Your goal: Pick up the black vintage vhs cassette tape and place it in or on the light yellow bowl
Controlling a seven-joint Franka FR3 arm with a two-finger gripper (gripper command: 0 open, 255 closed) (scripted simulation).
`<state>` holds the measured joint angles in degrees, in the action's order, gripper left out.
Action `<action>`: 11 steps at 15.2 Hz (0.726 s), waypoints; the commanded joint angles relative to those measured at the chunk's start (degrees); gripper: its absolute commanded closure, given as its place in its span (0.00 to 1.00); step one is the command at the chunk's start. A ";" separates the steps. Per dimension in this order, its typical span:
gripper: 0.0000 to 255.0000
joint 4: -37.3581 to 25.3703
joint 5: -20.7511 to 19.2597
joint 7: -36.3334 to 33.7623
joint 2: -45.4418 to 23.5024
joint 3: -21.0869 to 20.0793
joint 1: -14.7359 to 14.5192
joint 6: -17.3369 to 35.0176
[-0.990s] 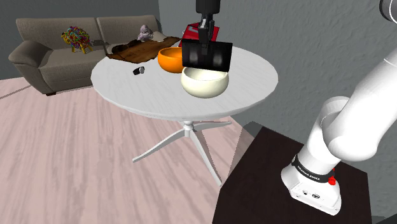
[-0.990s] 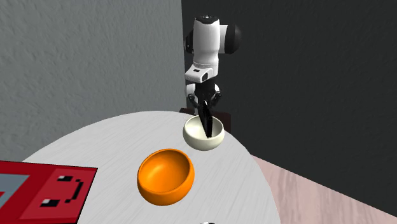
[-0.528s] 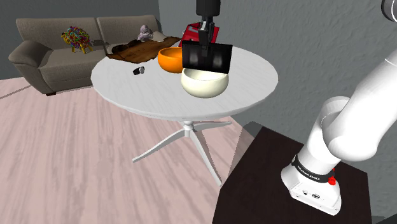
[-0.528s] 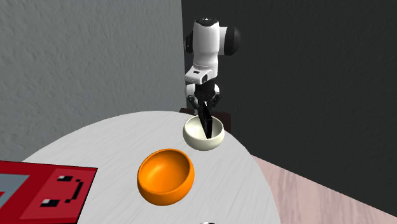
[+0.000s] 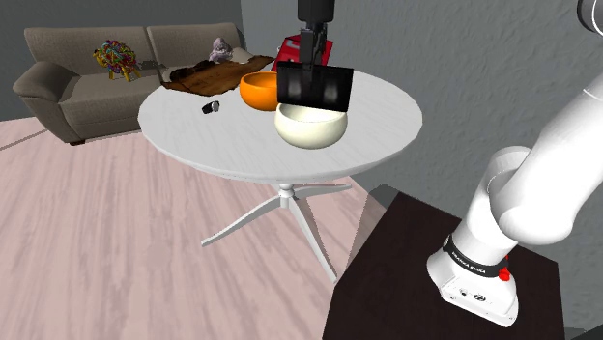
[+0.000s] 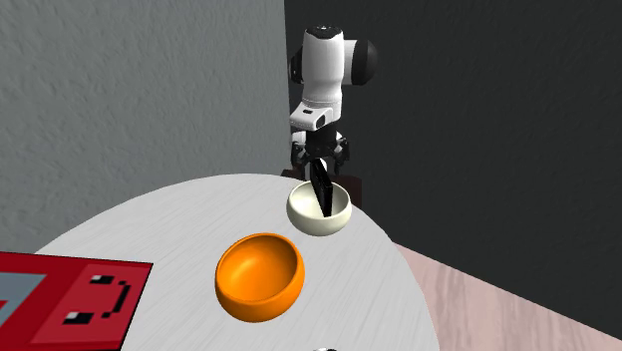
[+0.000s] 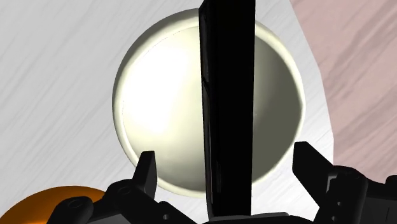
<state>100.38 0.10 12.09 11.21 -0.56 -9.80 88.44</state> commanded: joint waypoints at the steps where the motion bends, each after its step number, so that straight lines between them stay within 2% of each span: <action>1: 0.00 -4.04 -0.01 0.04 -0.95 0.03 0.02 -3.11; 3: 0.00 -9.21 -0.02 0.03 -2.39 0.02 0.02 -6.84; 11: 0.00 -9.22 -0.02 0.03 -2.39 0.02 0.02 -6.84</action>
